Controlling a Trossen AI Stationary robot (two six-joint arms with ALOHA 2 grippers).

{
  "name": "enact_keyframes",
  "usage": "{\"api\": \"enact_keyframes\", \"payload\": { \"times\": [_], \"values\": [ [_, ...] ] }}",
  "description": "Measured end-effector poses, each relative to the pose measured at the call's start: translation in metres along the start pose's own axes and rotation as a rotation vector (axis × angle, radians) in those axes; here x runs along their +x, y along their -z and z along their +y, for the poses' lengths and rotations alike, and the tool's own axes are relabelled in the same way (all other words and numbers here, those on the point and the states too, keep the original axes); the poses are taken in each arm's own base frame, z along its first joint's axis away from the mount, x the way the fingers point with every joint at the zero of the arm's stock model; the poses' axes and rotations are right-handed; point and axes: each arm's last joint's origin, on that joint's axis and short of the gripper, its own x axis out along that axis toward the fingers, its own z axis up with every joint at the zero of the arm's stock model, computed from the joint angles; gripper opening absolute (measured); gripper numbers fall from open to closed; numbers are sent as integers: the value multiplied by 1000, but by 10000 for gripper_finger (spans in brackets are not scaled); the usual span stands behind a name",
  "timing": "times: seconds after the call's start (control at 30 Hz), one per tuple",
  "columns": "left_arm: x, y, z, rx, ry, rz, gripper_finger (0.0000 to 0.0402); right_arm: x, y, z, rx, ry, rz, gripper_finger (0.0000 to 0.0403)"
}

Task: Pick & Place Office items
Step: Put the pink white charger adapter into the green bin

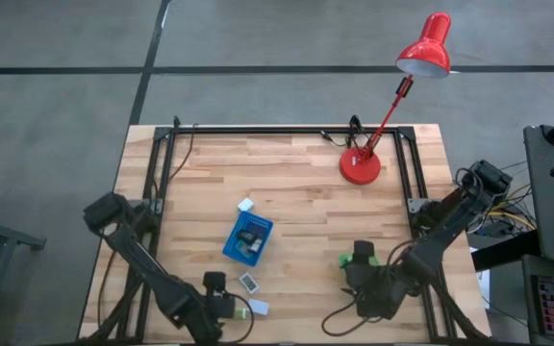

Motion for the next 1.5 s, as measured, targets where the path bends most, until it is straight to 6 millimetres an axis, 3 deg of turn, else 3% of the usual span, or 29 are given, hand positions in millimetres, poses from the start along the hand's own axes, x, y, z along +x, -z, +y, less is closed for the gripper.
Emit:
{"api": "enact_keyframes", "payload": {
  "times": [0.47,1.17,1.5],
  "values": [
    [1,-3,-10,-162,27,-4,390,-6,8,8,-36,-8,-13,265],
    [18,6,-13,-187,-4,19,389,-7,9,8,-38,-2,-10,265],
    [23,8,-13,-194,-27,31,352,-7,9,8,-34,-2,-10,265]
  ]
}}
